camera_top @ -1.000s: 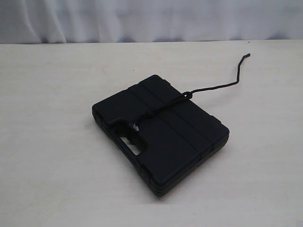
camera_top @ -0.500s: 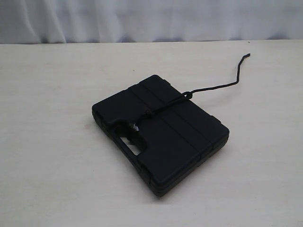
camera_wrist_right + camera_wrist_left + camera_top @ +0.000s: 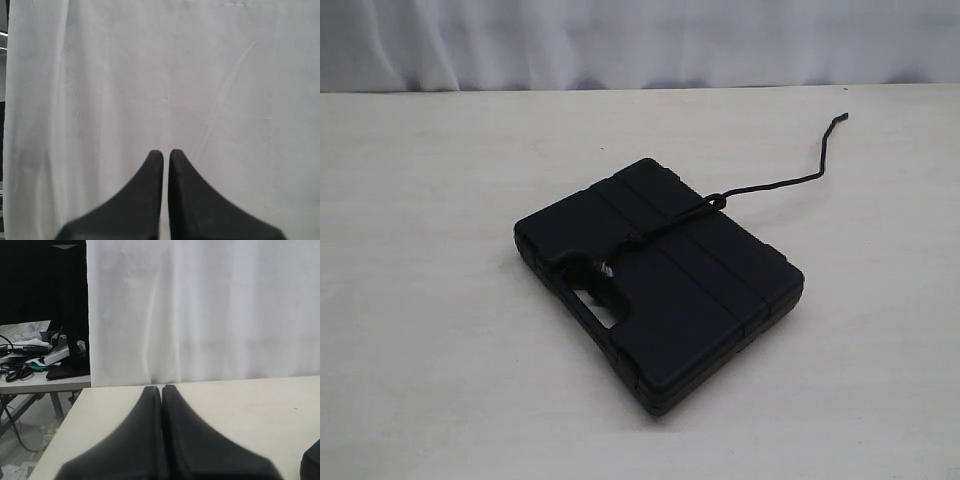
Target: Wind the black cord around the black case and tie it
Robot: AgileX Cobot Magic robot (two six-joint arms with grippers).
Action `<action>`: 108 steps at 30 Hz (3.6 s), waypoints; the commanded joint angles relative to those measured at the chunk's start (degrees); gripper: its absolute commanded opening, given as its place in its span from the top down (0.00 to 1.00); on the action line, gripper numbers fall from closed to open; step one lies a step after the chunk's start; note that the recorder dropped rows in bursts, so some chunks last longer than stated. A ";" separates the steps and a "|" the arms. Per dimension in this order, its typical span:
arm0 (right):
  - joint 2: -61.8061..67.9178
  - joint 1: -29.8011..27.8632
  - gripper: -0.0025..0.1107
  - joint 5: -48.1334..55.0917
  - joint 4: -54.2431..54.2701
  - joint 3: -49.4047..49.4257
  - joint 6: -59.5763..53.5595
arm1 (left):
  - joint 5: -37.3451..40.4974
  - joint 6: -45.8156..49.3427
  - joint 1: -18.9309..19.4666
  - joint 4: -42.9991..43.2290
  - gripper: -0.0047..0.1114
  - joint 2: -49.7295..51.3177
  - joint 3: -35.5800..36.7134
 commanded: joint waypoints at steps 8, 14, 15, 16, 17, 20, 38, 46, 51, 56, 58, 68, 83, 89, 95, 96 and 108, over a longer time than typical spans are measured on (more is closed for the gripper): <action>-0.28 0.07 0.94 -0.42 -0.48 0.24 -0.38 | -2.76 -0.04 0.11 0.45 0.96 -0.16 0.58; -0.28 0.07 0.94 -0.42 -0.48 0.24 -0.38 | 1.20 -0.04 0.11 0.45 0.96 -0.16 0.58; -0.28 0.07 0.94 -0.42 -0.48 0.24 -0.38 | 2.29 -0.04 0.11 0.45 0.96 -0.16 0.58; -0.28 0.07 0.94 -0.42 -0.48 0.24 -0.38 | 3.30 -0.04 0.11 1.36 0.96 -0.16 0.58; -0.28 0.07 0.94 -0.42 -0.48 0.24 -0.38 | 4.30 -0.04 -0.01 2.86 0.96 -0.16 0.58; -0.28 0.07 0.94 -0.42 -0.48 0.24 -0.38 | 6.93 -0.04 -1.29 6.35 0.96 -0.16 0.58; -0.28 0.07 0.94 -0.42 -0.48 0.24 -0.38 | 13.71 -0.35 -2.54 4.30 0.96 -0.16 0.58; -0.26 0.07 0.94 -0.42 -0.48 0.24 -0.27 | 13.83 -0.25 -2.54 2.68 0.96 -0.16 0.58; -0.26 0.07 0.94 -0.42 -0.48 0.24 -0.27 | 13.83 -0.25 -2.54 2.80 0.96 -0.16 0.58; -0.26 0.07 0.94 -0.42 -0.48 0.24 -0.27 | 13.83 -0.25 -2.54 2.92 0.96 -0.16 0.58; -0.26 0.07 0.94 -0.42 -0.48 0.24 -0.27 | 13.83 -0.25 -2.54 2.92 0.96 -0.16 0.58; -0.26 0.07 0.94 -0.42 -0.48 0.24 -0.27 | 13.83 -0.25 -2.54 2.92 0.96 -0.16 0.58; -0.26 -0.04 0.94 -0.42 -0.29 0.24 -0.40 | 13.83 -0.25 -2.54 2.92 0.96 -0.16 0.58; 0.00 -0.04 0.94 -4.65 1.20 1.38 -0.84 | 13.83 -0.25 -2.54 2.92 0.96 -0.16 0.58; -3.02 -0.04 0.94 -13.18 1.49 8.87 6.01 | 13.83 -0.25 -2.54 2.92 0.96 -0.16 0.58; -3.59 -0.04 0.94 -14.52 -0.55 10.63 9.22 | 13.83 -0.25 -2.54 2.92 0.96 -0.16 0.58; -12.15 -0.04 0.94 -32.09 -22.05 35.01 38.77 | 13.83 -0.25 -2.54 2.92 0.96 -0.16 0.58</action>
